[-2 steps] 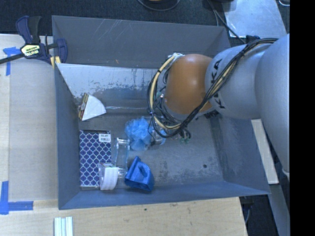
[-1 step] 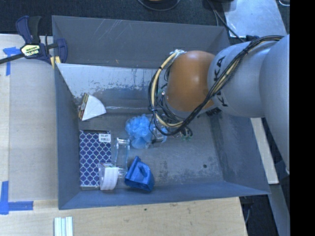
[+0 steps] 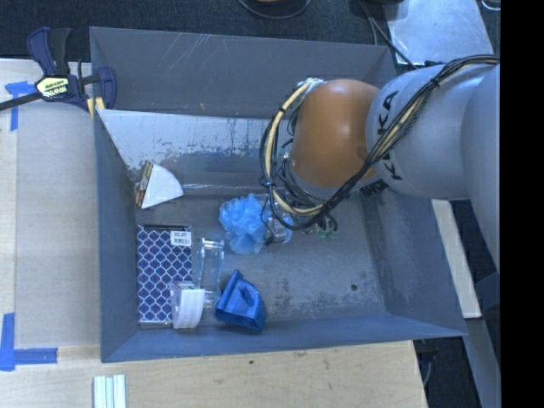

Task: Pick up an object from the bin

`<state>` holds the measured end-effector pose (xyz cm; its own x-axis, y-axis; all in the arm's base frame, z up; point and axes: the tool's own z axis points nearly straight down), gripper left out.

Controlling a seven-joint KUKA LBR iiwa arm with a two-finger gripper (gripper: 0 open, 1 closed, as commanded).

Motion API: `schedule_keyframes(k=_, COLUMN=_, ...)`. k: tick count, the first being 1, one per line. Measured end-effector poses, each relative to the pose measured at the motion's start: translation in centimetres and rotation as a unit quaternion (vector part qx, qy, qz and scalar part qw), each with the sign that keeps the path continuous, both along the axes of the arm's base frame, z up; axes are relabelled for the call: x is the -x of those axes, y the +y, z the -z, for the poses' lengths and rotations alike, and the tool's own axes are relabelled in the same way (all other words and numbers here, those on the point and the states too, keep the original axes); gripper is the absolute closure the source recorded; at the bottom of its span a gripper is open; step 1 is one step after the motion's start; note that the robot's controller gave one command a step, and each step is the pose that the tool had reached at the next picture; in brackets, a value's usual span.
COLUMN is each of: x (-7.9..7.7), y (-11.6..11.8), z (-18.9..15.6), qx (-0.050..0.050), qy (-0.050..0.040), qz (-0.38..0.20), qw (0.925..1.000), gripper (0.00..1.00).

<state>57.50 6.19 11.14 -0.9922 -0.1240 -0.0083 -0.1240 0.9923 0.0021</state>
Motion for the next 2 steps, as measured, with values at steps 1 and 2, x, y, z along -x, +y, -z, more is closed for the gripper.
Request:
schedule_keyframes(k=1, x=-0.2, y=0.0, z=-2.1, qx=0.000, qy=-0.0035, qz=0.000, qw=1.0000, gripper=1.00)
schedule_keyframes(k=2, x=-0.3, y=0.0, z=-3.4, qx=0.000, qy=-0.0050, qz=0.000, qw=1.0000, gripper=1.00)
